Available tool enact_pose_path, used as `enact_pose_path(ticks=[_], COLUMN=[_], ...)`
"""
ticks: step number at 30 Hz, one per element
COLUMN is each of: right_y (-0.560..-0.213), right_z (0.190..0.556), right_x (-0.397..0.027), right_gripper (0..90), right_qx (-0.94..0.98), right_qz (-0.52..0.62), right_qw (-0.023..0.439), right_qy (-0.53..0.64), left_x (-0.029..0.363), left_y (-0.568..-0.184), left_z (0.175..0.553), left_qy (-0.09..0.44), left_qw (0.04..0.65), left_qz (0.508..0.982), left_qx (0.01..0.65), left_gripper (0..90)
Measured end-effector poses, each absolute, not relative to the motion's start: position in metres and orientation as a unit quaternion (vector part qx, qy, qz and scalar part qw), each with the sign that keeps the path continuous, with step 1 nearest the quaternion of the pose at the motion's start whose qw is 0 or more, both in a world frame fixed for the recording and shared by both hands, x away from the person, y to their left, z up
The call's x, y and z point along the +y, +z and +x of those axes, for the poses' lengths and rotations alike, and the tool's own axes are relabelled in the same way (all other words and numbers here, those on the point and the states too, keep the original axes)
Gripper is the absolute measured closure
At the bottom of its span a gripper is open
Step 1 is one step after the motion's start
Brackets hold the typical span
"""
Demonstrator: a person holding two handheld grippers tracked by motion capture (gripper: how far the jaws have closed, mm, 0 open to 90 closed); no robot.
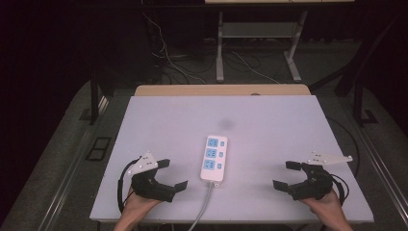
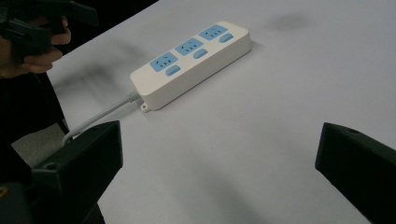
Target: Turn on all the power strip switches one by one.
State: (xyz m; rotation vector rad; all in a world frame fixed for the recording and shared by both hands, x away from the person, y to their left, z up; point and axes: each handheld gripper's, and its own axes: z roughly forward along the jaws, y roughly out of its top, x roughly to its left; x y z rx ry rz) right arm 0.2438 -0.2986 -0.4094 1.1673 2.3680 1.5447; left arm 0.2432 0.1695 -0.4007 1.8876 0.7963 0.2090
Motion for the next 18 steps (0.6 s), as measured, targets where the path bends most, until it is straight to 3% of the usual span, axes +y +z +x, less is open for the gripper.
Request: enact_pose_path(ticks=[18], right_y=[-0.410], right_z=[0.242], right_x=[-0.303], right_gripper=[0.5], right_qx=[0.771], right_qz=[0.385], right_qw=[0.049], right_qy=[0.506], left_x=[0.156], left_y=[-0.385], left_z=[0.254], left_qy=[0.070], left_qw=[0.487], left_qz=[0.815], left_qx=[0.306], left_gripper=[0.0])
